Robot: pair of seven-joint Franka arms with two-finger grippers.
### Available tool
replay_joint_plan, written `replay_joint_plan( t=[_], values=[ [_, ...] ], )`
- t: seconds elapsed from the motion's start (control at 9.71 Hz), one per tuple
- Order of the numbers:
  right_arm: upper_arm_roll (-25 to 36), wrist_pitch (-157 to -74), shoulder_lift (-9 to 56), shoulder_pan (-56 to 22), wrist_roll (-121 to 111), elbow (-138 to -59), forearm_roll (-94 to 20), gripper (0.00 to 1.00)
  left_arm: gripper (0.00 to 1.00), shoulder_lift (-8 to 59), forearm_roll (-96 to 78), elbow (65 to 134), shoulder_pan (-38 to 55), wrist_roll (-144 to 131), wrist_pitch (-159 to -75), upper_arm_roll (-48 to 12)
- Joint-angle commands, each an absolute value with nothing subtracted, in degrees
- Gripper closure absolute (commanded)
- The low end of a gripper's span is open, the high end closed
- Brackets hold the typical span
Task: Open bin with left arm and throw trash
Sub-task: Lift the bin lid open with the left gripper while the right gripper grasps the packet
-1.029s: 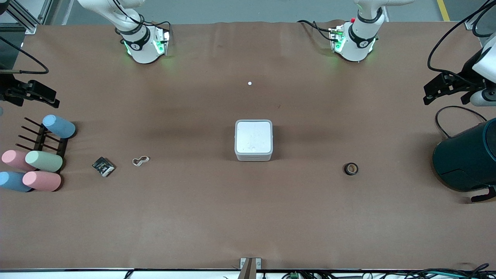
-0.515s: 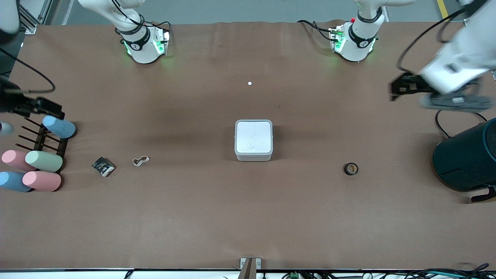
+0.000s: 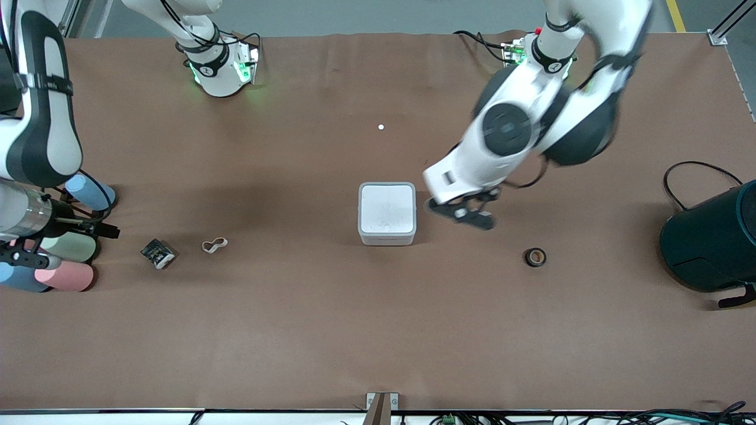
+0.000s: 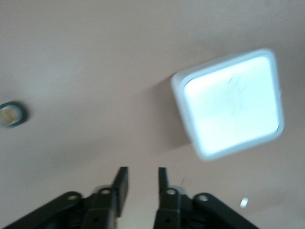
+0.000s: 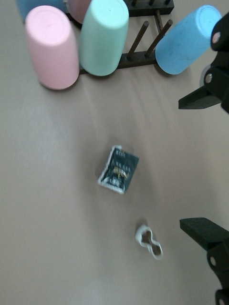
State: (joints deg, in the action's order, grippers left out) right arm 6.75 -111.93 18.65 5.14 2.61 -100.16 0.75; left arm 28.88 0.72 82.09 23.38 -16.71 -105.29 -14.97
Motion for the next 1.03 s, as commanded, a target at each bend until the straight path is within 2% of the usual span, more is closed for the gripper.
replay_joint_plan(
  t=[0.0, 0.1, 0.31, 0.72, 0.93],
  values=[
    [6.2, -120.5, 20.0, 6.2, 5.9, -107.7, -1.7, 0.00, 1.00, 35.9, 0.6, 78.7, 26.6, -18.6, -113.9, -14.8],
    [6.2, -127.5, 20.6, 6.5, 10.9, -111.1, -2.4, 0.00, 1.00, 38.0, 0.6, 78.7, 27.8, -20.0, -118.2, -14.8],
    [6.2, -134.9, 25.0, 5.7, 17.3, -112.1, -3.7, 0.00, 1.00, 40.9, 0.8, 78.8, 29.7, -22.8, -123.9, -14.7],
    [6.1, -139.0, 28.2, 4.1, 23.0, -112.1, -3.7, 0.01, 1.00, 45.8, 1.0, 79.4, 30.8, -26.1, -129.2, -14.3],
    [6.1, -141.1, 30.1, 4.2, 23.0, -111.9, -3.7, 0.01, 1.00, 43.7, 0.6, 79.4, 30.0, -27.6, -126.4, -14.3]
  ],
)
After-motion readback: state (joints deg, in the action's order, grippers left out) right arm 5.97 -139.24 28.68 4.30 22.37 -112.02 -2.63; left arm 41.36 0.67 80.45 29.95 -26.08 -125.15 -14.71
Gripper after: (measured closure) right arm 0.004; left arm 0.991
